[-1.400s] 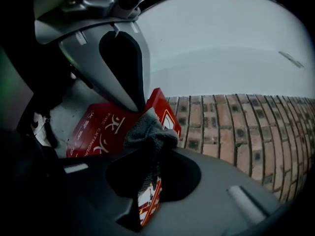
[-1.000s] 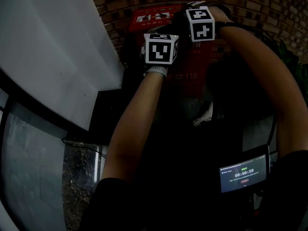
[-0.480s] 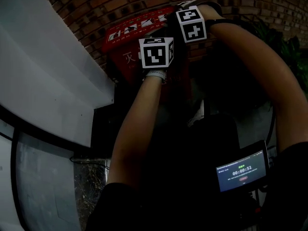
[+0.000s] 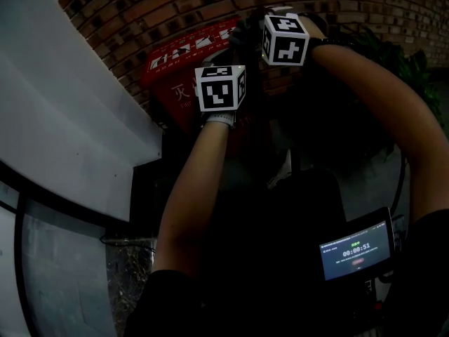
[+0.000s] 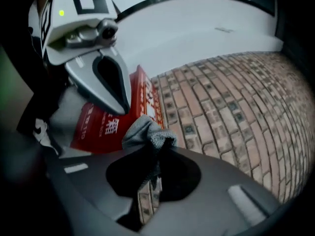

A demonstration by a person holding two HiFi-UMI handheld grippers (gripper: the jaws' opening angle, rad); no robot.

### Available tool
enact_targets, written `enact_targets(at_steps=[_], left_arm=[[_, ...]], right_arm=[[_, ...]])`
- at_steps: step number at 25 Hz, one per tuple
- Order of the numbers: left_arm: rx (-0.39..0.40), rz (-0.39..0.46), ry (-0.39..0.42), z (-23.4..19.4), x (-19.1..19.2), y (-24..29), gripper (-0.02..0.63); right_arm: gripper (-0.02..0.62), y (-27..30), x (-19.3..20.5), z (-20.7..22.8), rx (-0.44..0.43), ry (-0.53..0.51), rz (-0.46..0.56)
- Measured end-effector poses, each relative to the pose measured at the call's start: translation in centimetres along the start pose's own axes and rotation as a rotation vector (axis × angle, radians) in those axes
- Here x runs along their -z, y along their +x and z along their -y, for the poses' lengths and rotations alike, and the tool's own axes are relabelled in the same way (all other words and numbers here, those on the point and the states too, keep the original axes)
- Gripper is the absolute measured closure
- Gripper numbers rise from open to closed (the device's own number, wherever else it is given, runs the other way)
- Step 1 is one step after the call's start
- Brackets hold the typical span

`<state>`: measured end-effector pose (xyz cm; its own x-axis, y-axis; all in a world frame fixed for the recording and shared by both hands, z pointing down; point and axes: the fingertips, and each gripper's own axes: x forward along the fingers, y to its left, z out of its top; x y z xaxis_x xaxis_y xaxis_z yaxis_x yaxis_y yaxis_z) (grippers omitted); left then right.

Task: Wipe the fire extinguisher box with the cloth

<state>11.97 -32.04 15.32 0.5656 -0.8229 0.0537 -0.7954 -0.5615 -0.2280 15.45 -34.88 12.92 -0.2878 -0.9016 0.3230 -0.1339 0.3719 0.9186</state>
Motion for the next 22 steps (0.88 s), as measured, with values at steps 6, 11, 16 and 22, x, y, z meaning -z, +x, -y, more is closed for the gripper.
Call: enact_targets(at_steps=[6,11,16,22], left_arm=[[-0.054,0.071,0.009,-3.9,-0.1,-3.9,0.604],[-0.067,0.09,-0.017,-6.5,3.6,-8.4,0.604],[-0.036,0.119,-0.078,-8.1,8.3,-11.7,0.604],[0.056,0.17,-0.106,-7.1,14.3,-13.5,0.604]], right_arm=[[0.561,-1.0,-6.6,-1.2,0.017,0.197,0.193],[0.561,-0.7,-10.4,-6.1,-0.024,0.514,0.37],[0.561,-0.9,-11.5,-9.6,0.001,0.786,0.532],[0.561,-0.5,-10.8,-17.3,-0.025,0.895,0.659]])
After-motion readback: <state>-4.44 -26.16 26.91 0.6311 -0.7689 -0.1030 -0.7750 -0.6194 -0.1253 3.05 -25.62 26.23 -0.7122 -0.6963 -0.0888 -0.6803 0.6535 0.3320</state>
